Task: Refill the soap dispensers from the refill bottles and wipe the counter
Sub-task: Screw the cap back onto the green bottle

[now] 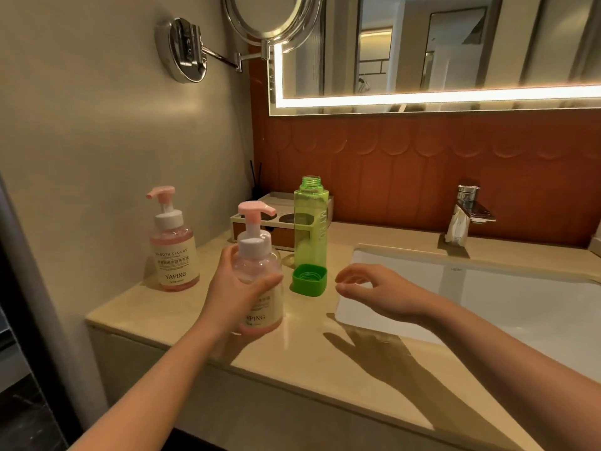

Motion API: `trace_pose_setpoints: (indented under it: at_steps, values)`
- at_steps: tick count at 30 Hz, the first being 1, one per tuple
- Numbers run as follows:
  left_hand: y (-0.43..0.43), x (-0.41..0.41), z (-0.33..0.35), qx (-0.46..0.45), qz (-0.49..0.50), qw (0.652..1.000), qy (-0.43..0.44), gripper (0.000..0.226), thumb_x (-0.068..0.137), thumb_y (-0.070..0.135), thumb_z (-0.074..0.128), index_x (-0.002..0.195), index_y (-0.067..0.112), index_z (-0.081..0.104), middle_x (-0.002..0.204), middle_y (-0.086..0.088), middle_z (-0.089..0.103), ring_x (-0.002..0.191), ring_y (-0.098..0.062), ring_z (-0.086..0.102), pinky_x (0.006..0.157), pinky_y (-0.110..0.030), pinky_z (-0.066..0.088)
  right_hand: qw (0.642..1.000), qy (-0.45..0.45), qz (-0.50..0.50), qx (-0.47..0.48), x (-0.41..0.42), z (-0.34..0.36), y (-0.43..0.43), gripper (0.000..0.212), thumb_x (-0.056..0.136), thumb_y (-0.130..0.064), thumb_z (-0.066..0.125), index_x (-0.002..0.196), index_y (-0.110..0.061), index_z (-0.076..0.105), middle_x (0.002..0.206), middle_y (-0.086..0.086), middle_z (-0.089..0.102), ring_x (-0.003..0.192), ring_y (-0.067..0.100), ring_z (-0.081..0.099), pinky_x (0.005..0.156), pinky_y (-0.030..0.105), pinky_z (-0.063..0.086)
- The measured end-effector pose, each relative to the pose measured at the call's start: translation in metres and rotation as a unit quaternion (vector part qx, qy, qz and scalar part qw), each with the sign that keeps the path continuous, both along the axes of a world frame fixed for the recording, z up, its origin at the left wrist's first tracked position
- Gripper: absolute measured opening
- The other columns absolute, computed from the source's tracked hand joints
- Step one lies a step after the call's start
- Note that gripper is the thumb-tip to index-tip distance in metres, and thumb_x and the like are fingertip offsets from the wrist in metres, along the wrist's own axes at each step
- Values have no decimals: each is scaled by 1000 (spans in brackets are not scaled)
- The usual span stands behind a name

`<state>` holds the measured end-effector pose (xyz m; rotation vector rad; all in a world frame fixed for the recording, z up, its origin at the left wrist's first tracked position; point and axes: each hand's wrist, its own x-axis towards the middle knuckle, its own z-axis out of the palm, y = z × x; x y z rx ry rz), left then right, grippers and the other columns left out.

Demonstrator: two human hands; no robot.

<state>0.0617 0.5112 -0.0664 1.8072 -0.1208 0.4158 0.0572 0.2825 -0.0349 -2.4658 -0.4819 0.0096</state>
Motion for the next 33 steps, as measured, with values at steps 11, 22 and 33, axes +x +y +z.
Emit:
trace_pose_setpoints:
  at_steps: [11,22,33]
  values:
    - [39,84,-2,14,105,994,10,83,75,29,74,139,20,23,141,-5,37,129,-27,39,101,-53,38,991,-34,-89,-91,52,-24,23,65,82,-44,65,137,-26,36,141,0,41,120,17,44,99,35,44]
    - [45,131,3,28,128,991,31,75,82,20,67,136,10,15,142,-13,28,133,-31,32,106,-47,32,991,-29,-102,-81,94,-45,48,86,73,-50,71,141,-26,25,137,1,43,120,17,42,94,32,47]
    - [11,115,9,13,217,976,-20,101,74,18,76,146,13,5,151,-10,12,137,-29,23,112,-47,28,996,-39,-81,22,83,-41,46,66,74,-42,74,127,-23,40,120,-4,50,105,11,49,85,25,51]
